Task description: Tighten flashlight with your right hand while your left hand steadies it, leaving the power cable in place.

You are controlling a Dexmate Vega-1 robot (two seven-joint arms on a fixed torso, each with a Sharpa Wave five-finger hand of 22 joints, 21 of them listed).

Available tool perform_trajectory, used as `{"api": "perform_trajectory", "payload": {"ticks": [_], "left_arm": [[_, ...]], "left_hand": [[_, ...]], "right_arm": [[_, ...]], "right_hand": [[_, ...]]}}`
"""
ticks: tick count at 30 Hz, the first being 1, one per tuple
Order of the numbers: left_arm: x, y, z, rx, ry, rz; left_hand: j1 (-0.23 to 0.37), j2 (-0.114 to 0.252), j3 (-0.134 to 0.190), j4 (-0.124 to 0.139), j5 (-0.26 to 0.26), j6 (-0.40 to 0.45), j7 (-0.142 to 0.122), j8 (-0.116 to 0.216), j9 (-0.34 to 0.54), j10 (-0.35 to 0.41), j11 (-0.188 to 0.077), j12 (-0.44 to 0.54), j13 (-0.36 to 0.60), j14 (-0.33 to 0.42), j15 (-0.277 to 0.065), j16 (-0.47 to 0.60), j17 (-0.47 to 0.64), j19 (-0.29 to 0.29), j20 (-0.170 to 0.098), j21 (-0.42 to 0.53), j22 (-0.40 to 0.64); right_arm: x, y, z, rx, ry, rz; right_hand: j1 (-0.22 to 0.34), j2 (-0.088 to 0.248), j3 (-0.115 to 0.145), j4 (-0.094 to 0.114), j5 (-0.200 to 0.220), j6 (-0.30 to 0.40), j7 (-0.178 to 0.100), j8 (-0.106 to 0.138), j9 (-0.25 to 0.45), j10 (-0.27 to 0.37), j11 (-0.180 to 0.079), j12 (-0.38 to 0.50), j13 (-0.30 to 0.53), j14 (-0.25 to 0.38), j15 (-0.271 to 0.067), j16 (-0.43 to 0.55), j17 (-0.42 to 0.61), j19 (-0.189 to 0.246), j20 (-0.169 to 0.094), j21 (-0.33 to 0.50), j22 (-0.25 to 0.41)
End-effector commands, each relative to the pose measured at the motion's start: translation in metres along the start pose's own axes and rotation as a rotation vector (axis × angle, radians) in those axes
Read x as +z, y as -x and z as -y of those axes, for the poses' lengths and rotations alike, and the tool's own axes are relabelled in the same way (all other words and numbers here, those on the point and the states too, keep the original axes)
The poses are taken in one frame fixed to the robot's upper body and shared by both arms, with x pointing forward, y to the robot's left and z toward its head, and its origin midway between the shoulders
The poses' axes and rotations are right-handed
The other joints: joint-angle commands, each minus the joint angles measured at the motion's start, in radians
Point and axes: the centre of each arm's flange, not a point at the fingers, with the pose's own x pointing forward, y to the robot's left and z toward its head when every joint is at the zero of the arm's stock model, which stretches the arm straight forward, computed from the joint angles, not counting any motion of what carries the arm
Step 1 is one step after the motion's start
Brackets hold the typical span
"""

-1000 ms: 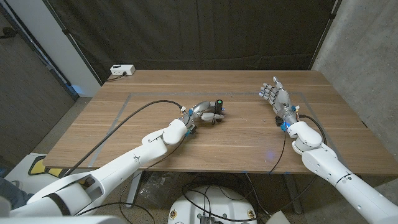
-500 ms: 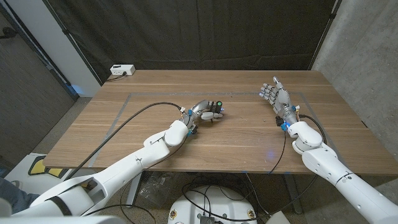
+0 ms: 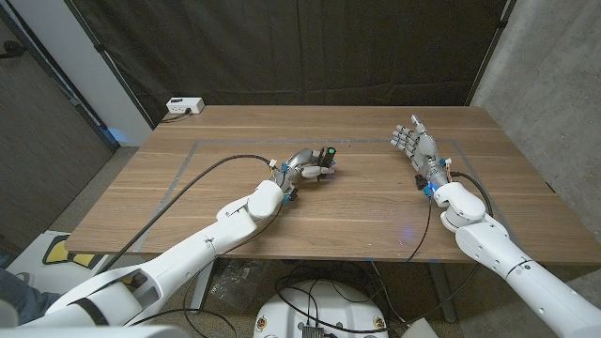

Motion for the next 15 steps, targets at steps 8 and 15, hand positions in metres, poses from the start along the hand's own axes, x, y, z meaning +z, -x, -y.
{"api": "perform_trajectory", "payload": {"ticks": [8,15], "left_arm": [[0.043,0.002,-0.050,0.022,0.058,0.050],[0.047,0.001,-0.055,0.042,0.059,0.085]], "left_hand": [[0.024,0.031,0.047,0.019,0.002,0.058,0.109,-0.022,0.007,0.096,-0.055,0.006,0.005,0.089,-0.079,0.000,0.001,0.044,-0.084,0.009,0.000],[0.029,0.028,0.052,0.017,0.001,0.058,0.113,-0.030,0.008,0.099,-0.052,0.003,0.006,0.099,-0.081,-0.005,0.001,0.047,-0.091,0.007,0.000]], "right_arm": [[0.023,-0.003,-0.034,0.096,0.015,0.081],[0.027,-0.001,-0.045,0.116,0.011,0.092]], "right_hand": [[0.005,0.007,-0.005,0.001,-0.002,0.043,-0.010,0.016,0.003,0.015,-0.002,-0.003,0.006,0.008,-0.001,-0.002,0.005,0.008,0.005,-0.009,0.004],[0.005,0.008,-0.005,0.001,-0.002,0.040,-0.015,0.013,0.003,0.017,-0.002,-0.003,0.006,0.007,0.000,-0.003,0.005,0.007,0.006,-0.013,0.004]]}}
